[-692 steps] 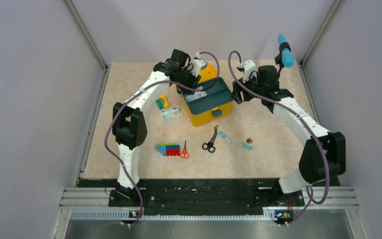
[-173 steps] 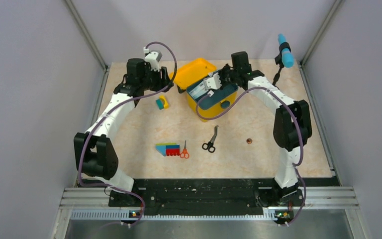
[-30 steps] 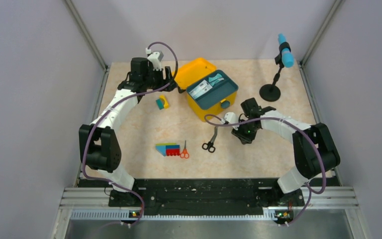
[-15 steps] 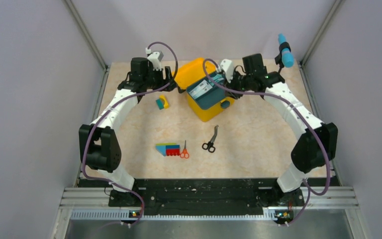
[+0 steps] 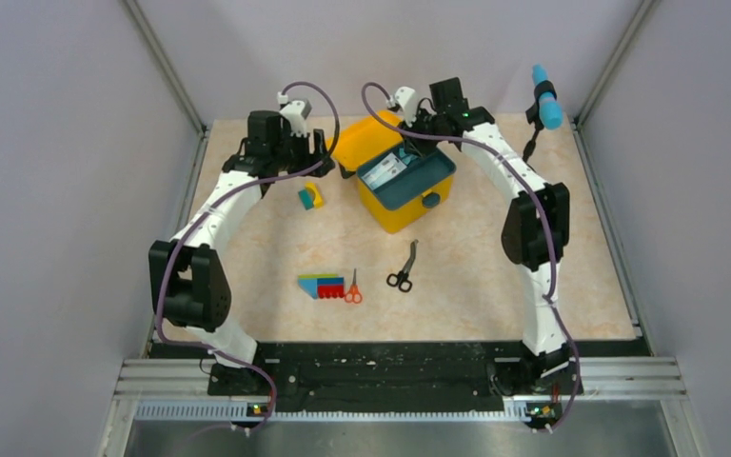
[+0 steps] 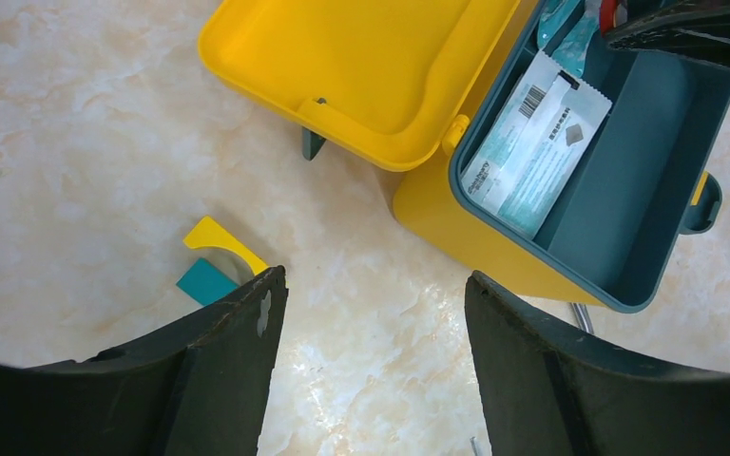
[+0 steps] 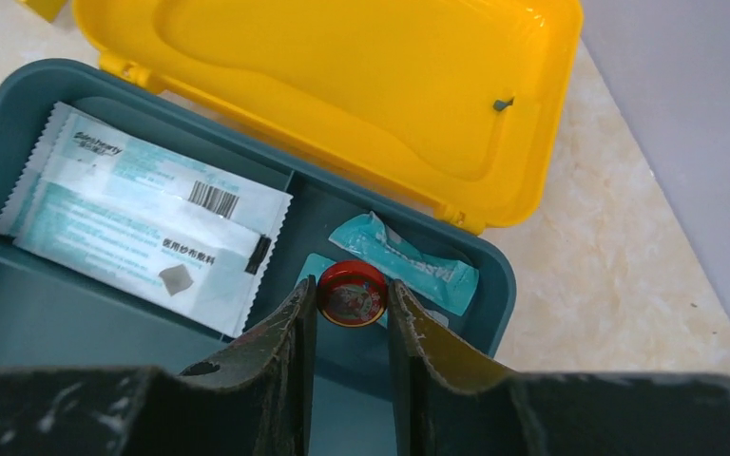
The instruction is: Organize the medicine kit
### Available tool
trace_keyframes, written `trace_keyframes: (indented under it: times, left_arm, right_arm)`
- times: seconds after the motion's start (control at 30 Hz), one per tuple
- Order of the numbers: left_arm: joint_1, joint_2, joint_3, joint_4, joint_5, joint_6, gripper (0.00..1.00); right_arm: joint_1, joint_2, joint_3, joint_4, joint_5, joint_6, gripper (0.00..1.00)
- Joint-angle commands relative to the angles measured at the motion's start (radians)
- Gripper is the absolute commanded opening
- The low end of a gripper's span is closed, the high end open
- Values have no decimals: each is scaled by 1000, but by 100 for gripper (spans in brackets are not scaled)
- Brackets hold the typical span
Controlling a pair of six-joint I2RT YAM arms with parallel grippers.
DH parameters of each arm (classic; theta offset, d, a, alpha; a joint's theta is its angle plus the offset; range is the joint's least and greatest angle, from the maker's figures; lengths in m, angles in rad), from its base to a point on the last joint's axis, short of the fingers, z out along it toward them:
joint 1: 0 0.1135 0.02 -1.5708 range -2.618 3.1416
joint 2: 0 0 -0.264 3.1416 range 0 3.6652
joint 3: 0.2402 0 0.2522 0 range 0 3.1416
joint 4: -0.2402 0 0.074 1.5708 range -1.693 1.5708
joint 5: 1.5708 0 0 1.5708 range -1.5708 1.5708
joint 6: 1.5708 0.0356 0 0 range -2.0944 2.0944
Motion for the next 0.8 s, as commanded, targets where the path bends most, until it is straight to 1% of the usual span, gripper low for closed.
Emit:
trace_keyframes:
  times: [0.0,0.03,0.3,0.4,0.5,0.6,0.67,0.77]
  left_arm:
    - [23,-73,11,8,-26,47,74]
    - [27,-74,8,7,-28,49,74]
    - [31,-61,0,16,-9,29,74]
    - [31,-58,-4,15,6,21,74]
    - [31,-66,-27,12,21,18,73]
    - [31,-86,-77,12,43,10,73]
    - [31,-104,-111,11,62,7,72]
    - [31,-132,-158,8,83,25,71]
  right_arm:
    - [11,22,126,-58,20,25,31]
    - [10,15,126,-59,23,31,33]
    - [11,-48,101,-47,-6,116,40]
    - [11,-60,93,-46,-10,134,40]
    - [11,-114,39,-40,-58,120,40]
    - [11,-204,-83,-11,-113,77,40]
    - [11,-287,-201,16,-173,17,40]
    - [11,-428,-416,107,-276,-70,39]
